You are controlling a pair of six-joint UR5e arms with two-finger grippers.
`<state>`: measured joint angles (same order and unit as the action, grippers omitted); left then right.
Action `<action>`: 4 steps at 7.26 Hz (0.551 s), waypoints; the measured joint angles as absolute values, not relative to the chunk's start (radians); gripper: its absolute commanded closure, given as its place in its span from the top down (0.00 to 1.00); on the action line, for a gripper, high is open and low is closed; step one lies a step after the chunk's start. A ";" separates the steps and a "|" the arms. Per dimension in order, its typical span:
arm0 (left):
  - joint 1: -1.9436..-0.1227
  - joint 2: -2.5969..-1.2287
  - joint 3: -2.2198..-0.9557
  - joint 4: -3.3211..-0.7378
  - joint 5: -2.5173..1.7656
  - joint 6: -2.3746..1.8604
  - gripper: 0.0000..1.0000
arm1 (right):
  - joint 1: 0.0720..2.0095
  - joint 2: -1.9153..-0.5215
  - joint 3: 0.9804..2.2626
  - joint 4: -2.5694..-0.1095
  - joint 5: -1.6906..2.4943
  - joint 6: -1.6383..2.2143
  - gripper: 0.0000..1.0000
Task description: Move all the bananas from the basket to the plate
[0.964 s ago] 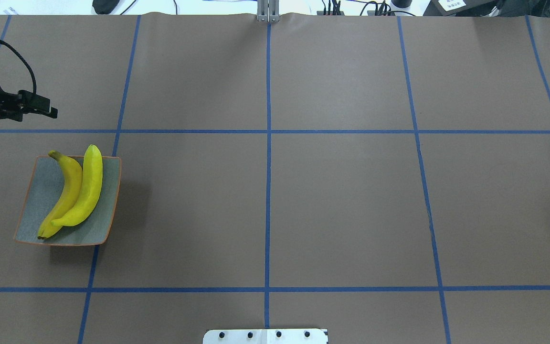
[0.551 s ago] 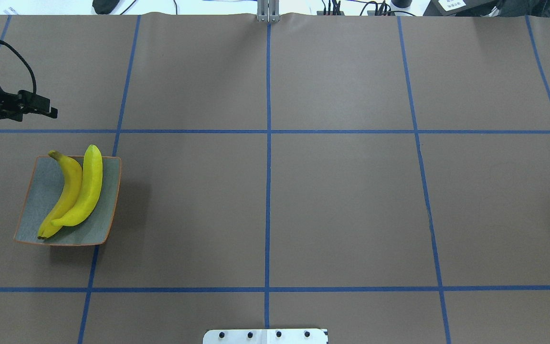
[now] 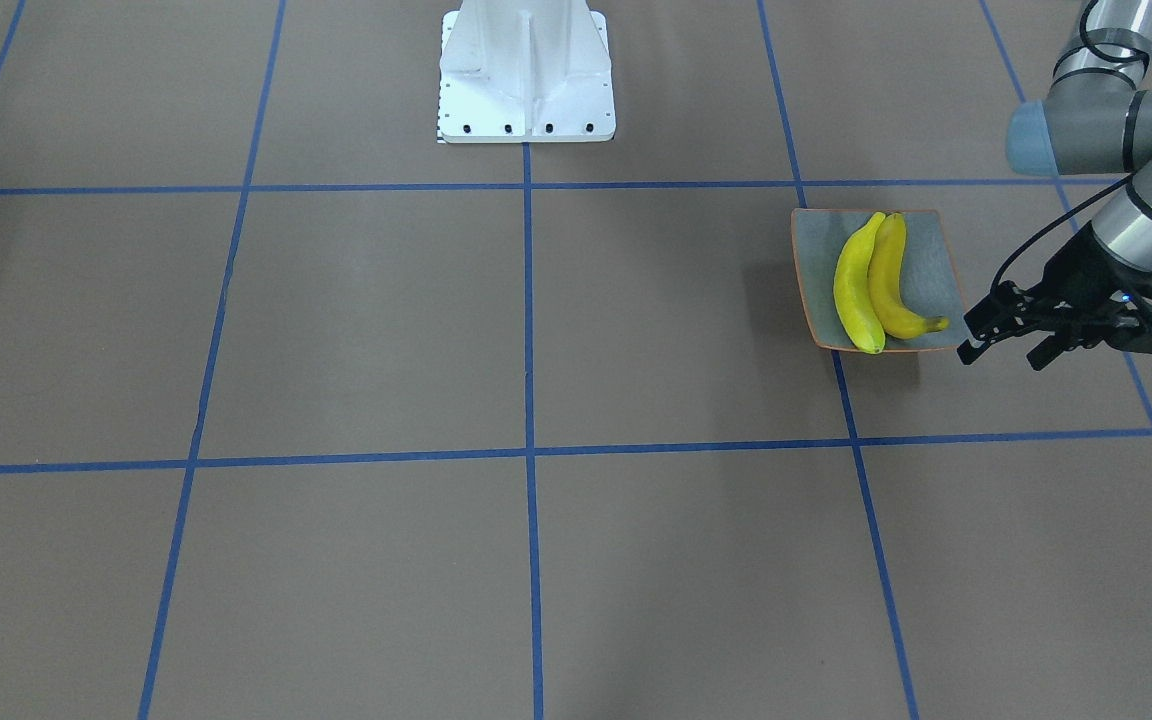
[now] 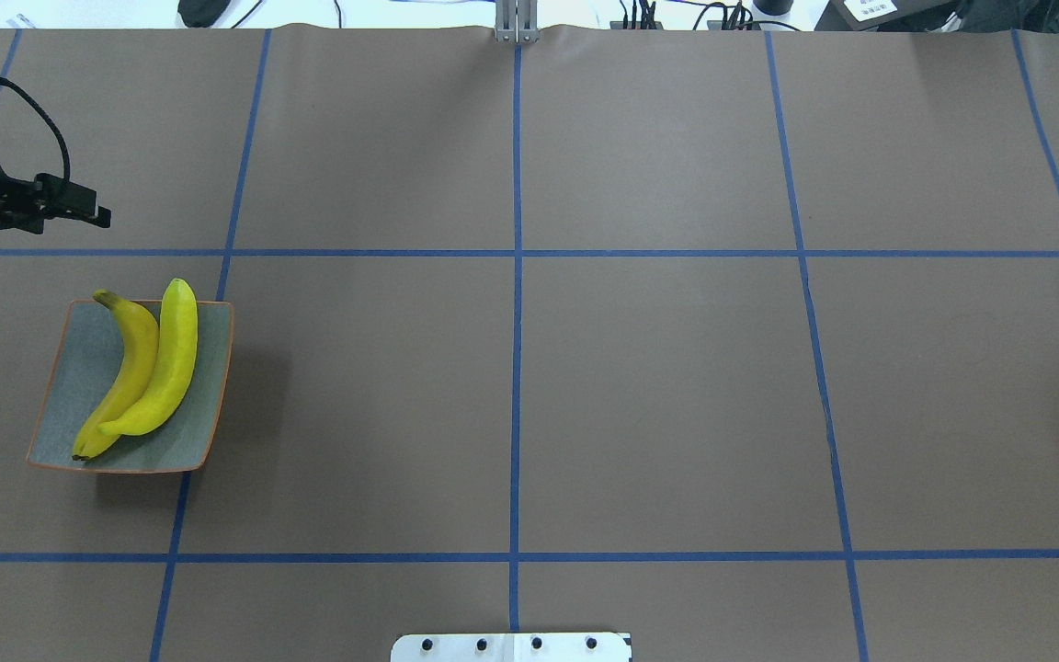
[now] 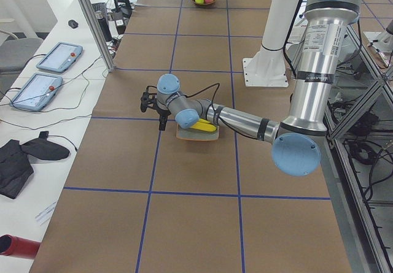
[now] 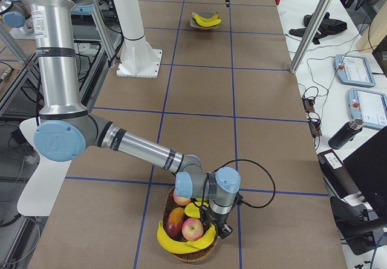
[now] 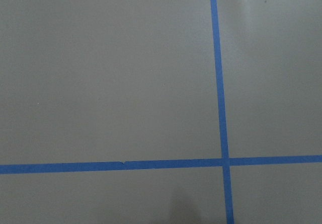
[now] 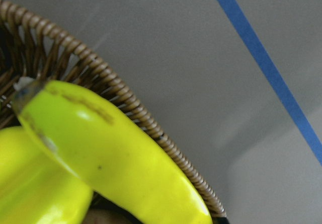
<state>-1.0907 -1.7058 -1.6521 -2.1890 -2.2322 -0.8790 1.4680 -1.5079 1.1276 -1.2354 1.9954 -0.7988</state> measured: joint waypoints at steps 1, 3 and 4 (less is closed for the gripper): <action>-1.091 -1.706 -1.652 -2.189 -2.233 -0.879 1.00 | 1.468 -1.508 1.135 -1.235 1.997 -0.798 0.00; -1.091 -1.704 -1.652 -2.189 -2.233 -0.879 1.00 | 1.469 -1.516 1.166 -1.236 2.000 -0.798 0.00; -1.091 -1.704 -1.652 -2.189 -2.233 -0.879 1.00 | 1.469 -1.518 1.175 -1.236 2.003 -0.798 0.00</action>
<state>-1.0907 -1.7044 -1.6521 -2.1890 -2.2334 -0.8790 1.4694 -1.5183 1.1746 -1.2363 2.0025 -0.7980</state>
